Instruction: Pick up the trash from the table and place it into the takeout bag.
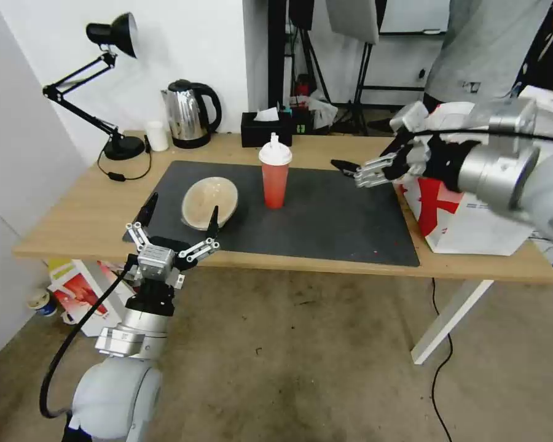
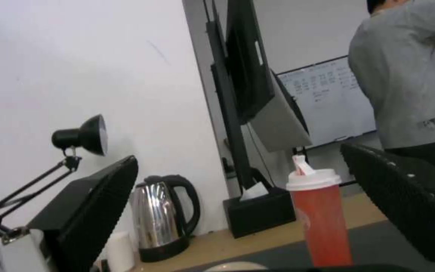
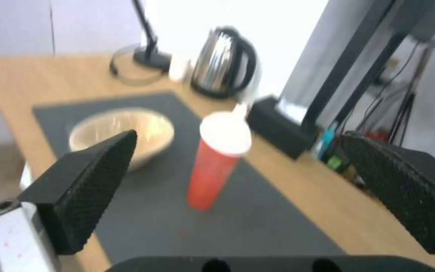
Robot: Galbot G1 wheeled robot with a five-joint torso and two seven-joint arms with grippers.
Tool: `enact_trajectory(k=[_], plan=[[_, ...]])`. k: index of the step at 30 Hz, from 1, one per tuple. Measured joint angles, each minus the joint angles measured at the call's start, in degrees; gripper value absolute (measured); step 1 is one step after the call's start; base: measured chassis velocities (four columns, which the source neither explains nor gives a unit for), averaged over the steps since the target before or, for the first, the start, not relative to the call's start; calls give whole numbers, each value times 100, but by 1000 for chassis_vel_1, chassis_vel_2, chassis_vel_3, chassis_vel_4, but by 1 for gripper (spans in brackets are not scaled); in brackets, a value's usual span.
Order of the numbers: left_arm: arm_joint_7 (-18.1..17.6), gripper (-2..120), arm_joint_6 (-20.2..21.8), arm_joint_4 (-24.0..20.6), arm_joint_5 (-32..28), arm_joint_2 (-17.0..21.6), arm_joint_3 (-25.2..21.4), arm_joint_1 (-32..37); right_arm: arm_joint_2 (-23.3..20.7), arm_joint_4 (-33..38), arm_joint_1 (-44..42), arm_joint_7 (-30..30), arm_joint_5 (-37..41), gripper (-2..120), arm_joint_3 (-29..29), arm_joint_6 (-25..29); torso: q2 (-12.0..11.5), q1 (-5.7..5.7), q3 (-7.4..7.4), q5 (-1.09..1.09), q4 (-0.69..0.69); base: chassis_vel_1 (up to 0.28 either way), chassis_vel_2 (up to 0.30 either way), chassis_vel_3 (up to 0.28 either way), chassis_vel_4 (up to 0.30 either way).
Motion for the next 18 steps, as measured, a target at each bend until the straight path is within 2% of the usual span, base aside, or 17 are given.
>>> enact_trajectory(k=[3,4,5,7,9,13,15,18], plan=[[-1,100,-4,20,10,-42,0,-3,150,105,-225,243,-167,100,8,208,0,0,0,1,1,0,0,0,0],[-1,100,-9,23,14,-94,-2,-3,394,211,-498,548,-422,100,8,443,0,0,0,1,2,0,0,0,0],[-1,100,-9,23,14,-94,-2,-3,394,211,-498,548,-422,100,8,443,0,0,0,1,2,0,0,0,0],[-2,100,-19,18,18,-156,-52,9,732,246,-869,763,-852,100,13,708,0,0,0,1,2,0,0,0,0],[-3,100,-24,16,18,-178,-73,11,831,237,-1013,780,-1000,100,36,785,0,0,0,1,2,0,0,0,0],[-6,100,-44,32,18,-251,-132,1,1323,109,-1989,792,-1876,100,266,1221,0,0,1,3,0,0,0,0,0],[-6,100,-50,41,18,-260,-131,-1,1405,85,-2150,793,-2037,100,304,1308,0,0,0,3,1,0,0,0,0],[-7,100,-96,98,47,-307,-125,-15,1851,-13,-2929,839,-2880,100,528,1879,0,0,1,0,2,0,0,0,0]])
